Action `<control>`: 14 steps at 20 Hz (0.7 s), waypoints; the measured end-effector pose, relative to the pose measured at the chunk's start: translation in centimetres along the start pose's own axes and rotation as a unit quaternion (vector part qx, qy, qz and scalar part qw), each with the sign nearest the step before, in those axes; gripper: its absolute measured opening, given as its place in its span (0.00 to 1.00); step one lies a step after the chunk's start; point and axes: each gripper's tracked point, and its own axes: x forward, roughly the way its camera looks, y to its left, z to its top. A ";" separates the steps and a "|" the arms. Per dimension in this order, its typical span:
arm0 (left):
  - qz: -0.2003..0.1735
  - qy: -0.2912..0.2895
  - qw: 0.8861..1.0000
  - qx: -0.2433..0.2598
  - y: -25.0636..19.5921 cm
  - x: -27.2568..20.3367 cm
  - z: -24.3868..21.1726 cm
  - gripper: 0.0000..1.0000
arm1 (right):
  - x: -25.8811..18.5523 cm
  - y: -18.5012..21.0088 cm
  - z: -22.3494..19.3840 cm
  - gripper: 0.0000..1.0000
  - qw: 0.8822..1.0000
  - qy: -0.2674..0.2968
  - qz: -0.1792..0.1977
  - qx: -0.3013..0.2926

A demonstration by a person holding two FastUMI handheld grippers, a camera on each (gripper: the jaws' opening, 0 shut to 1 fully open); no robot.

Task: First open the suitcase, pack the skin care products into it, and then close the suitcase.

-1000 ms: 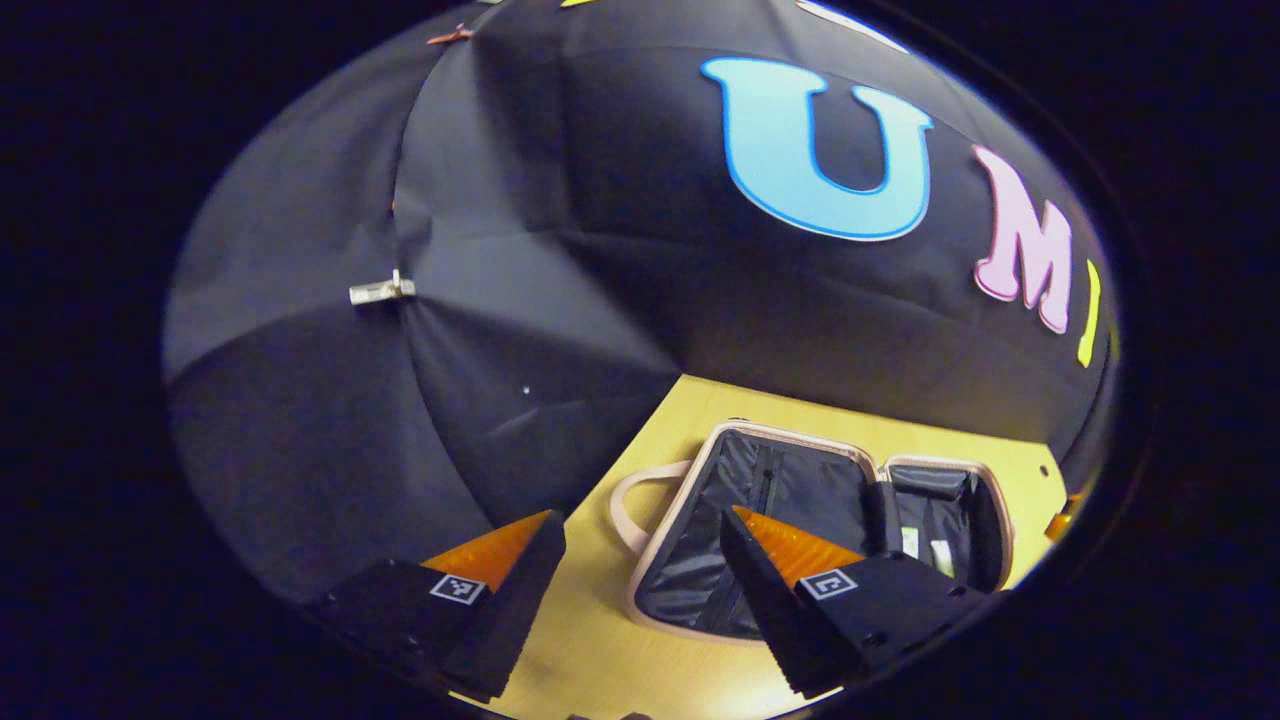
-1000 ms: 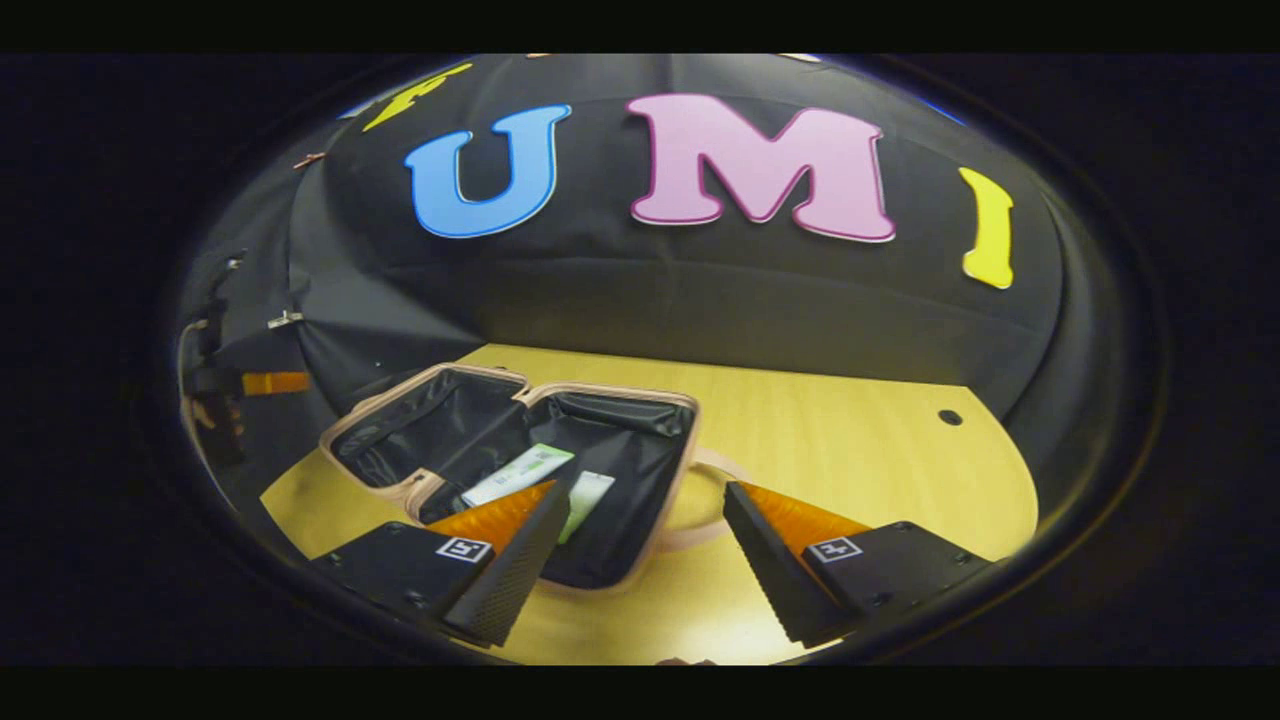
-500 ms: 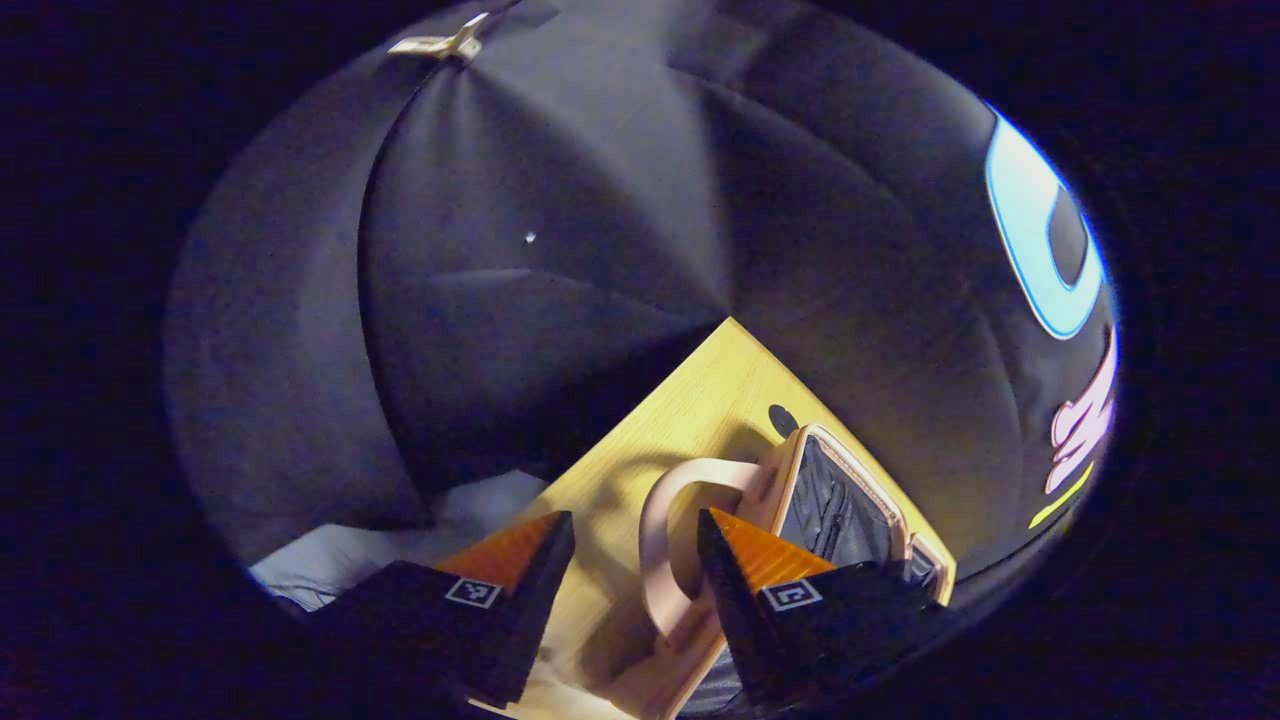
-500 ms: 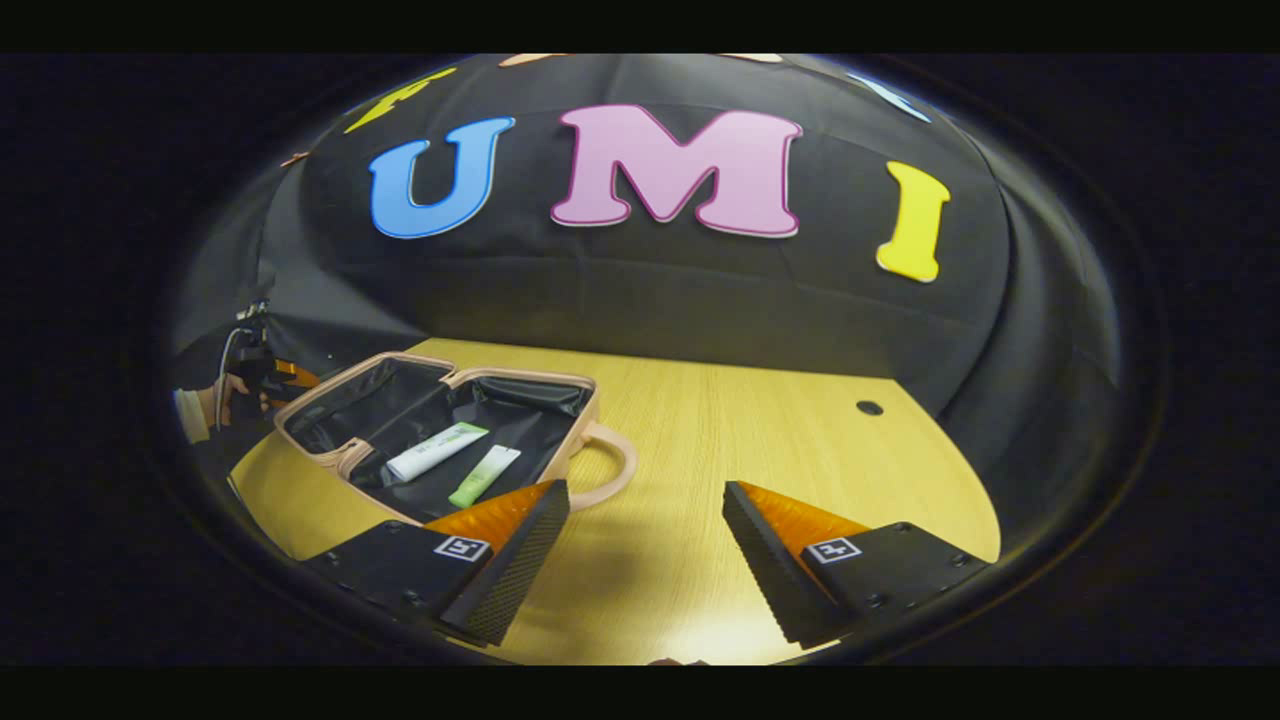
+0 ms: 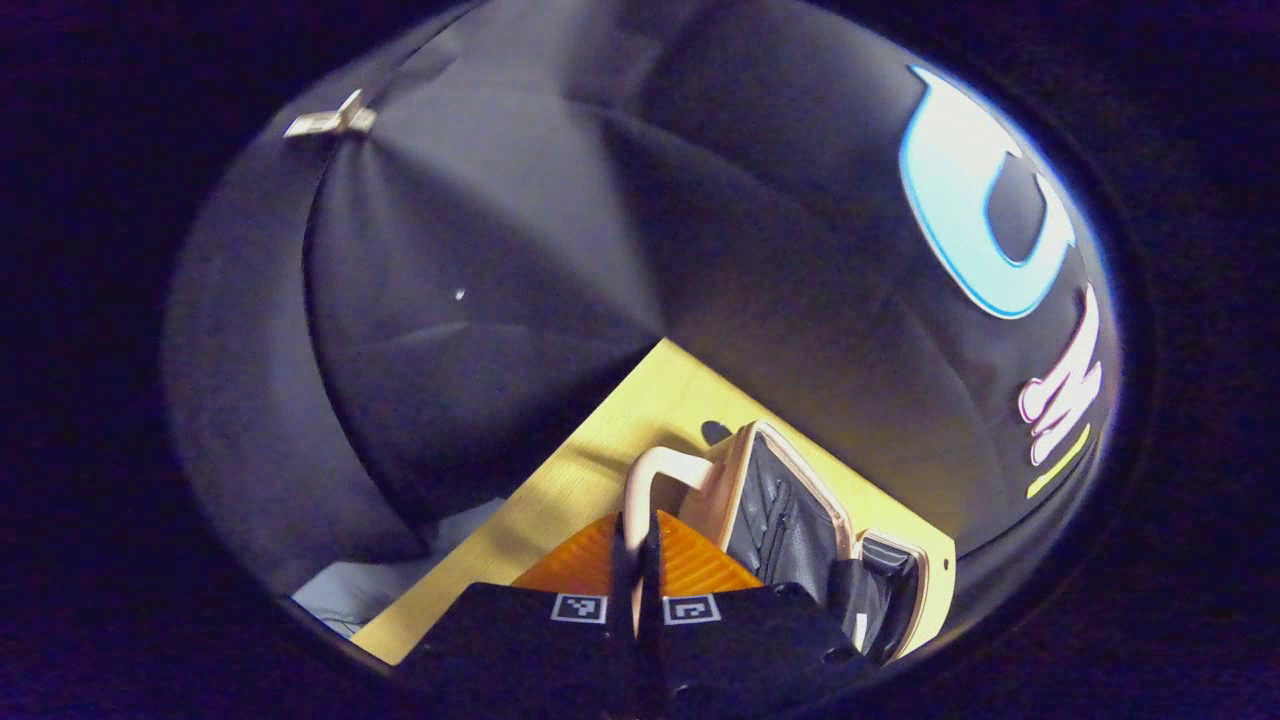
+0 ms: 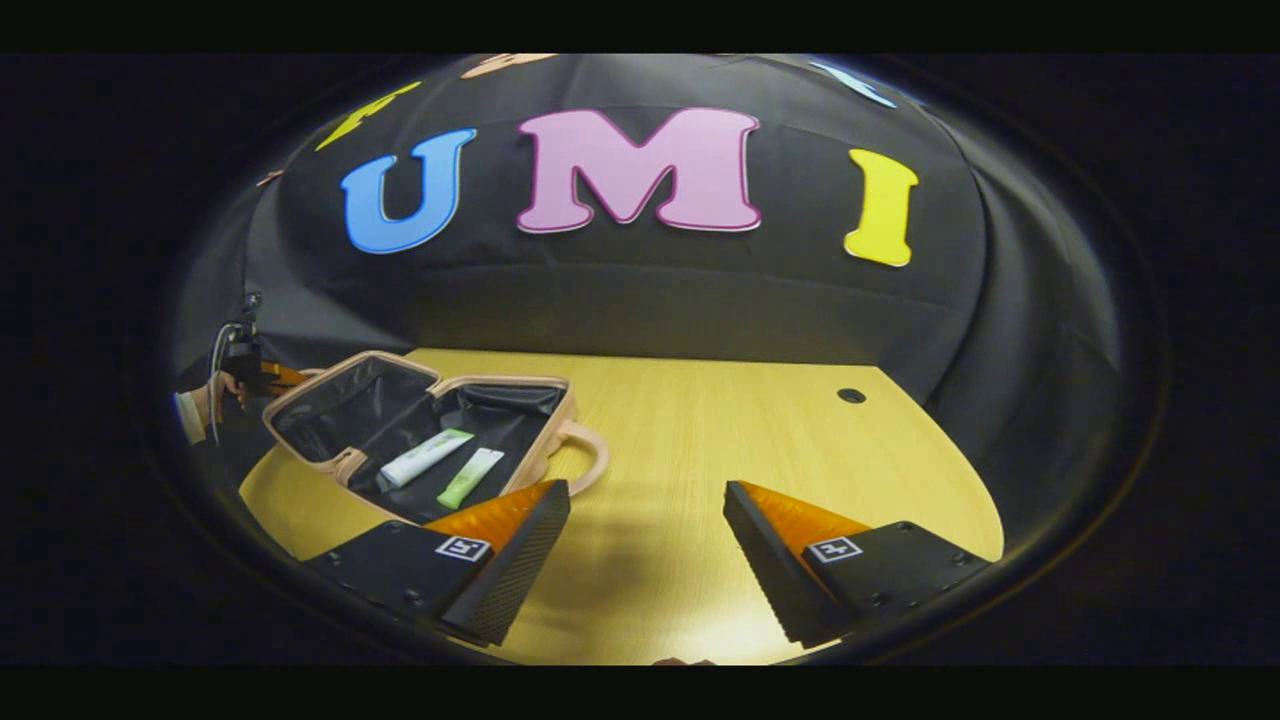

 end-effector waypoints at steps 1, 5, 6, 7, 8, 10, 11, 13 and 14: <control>-0.021 -0.019 1.000 0.007 -2.4 -2.0 1.5 0.06 | -0.2 -0.6 0.7 0.98 1.000 -0.003 0.000 0.003; -0.120 -0.033 0.992 0.037 -13.9 -8.2 4.3 0.06 | -0.7 -3.1 3.4 0.98 1.000 -0.025 0.000 -0.006; -0.142 -0.030 0.988 0.050 -16.7 -9.4 4.0 0.06 | -0.8 -3.6 3.9 0.98 1.000 -0.029 0.001 -0.004; -0.160 -0.028 0.985 0.059 -20.3 -10.4 3.1 0.06 | -0.8 -4.0 4.4 0.98 0.999 -0.033 0.004 0.001; -0.183 -0.027 0.981 0.065 -23.8 -11.3 2.2 0.06 | -0.9 -4.5 4.8 0.98 0.999 -0.037 0.005 0.006; -0.222 -0.007 0.972 0.073 -29.5 -12.8 -1.0 0.06 | -1.1 -5.9 5.3 0.98 0.999 -0.043 0.005 0.009; -0.234 0.005 0.969 0.076 -32.0 -12.5 -3.4 0.06 | -1.2 -6.7 5.2 0.98 0.999 -0.041 0.003 0.008; -0.248 0.030 0.965 0.081 -35.5 -11.7 -8.7 0.06 | -1.5 -7.7 5.2 0.98 0.999 -0.047 0.009 0.003; -0.250 0.045 0.964 0.078 -37.0 -10.8 -11.3 0.06 | -1.7 -8.1 4.9 0.98 0.999 -0.046 0.015 0.001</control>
